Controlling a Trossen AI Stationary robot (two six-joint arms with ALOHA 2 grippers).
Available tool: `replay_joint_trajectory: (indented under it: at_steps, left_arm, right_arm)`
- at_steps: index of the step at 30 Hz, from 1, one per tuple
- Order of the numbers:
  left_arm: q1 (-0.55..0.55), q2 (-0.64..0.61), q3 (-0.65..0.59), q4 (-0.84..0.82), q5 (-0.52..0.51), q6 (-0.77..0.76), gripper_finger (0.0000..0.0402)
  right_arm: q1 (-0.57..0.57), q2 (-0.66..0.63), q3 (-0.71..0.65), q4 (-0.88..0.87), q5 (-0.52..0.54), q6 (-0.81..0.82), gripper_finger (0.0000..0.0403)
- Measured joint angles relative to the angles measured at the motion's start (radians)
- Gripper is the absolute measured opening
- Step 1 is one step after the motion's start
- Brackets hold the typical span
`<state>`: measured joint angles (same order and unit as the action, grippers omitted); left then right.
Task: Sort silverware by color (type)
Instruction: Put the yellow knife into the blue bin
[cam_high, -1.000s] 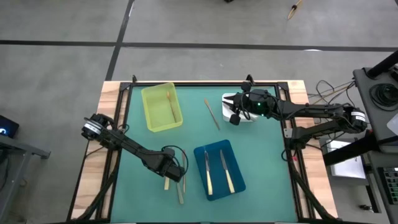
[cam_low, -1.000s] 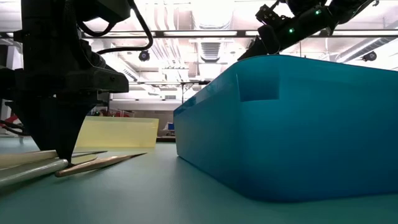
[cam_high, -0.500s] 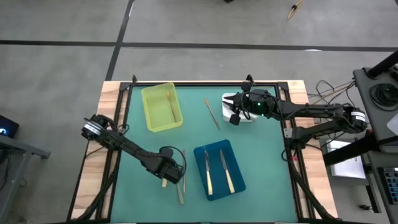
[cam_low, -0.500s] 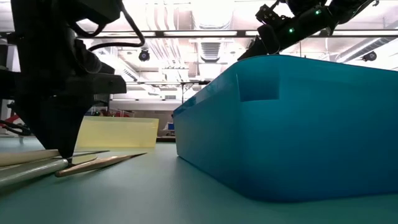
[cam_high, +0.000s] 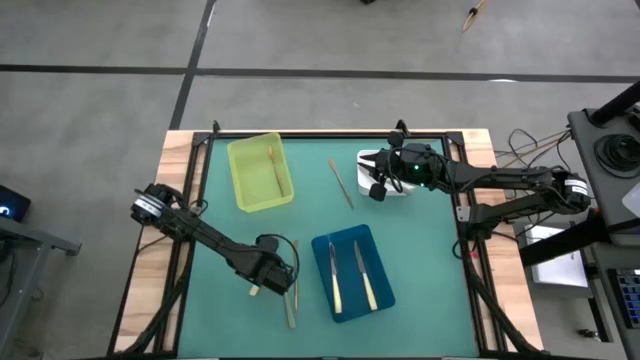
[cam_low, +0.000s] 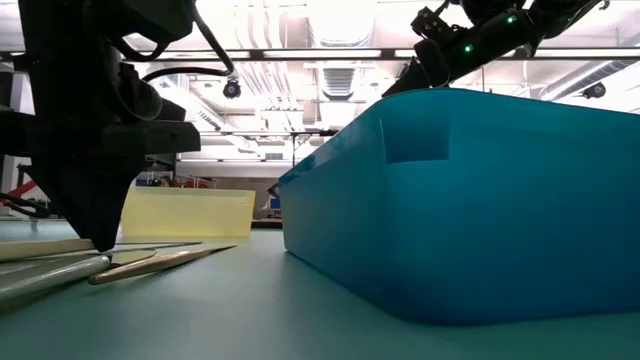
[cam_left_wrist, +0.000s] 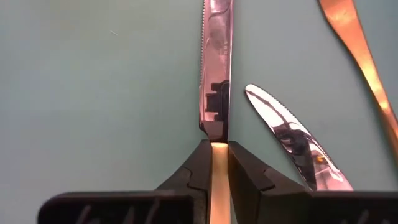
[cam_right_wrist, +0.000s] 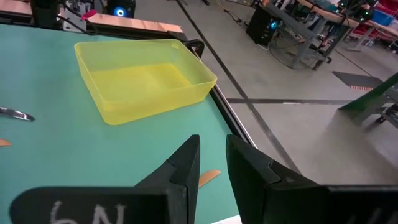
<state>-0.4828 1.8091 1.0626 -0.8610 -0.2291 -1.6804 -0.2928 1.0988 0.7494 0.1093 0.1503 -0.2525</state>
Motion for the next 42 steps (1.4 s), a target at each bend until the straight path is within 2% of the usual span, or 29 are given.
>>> replay_joint_trajectory:
  at_steps: [25,35,42]
  left_arm:
    - [-0.006,-0.082,0.001,-0.015,-0.040,0.053,0.0010]
    - [-0.008,-0.087,0.002,-0.095,0.086,0.094,0.0010]
    - [-0.008,-0.115,0.002,-0.108,0.117,0.125,0.0010]
  right_arm:
    - [0.000,0.000,0.000,0.000,0.000,-0.003,0.0068]
    - [0.000,0.000,0.000,0.000,0.000,-0.003,0.0068]
    - [0.000,0.000,0.000,0.000,0.000,-0.005,0.0068]
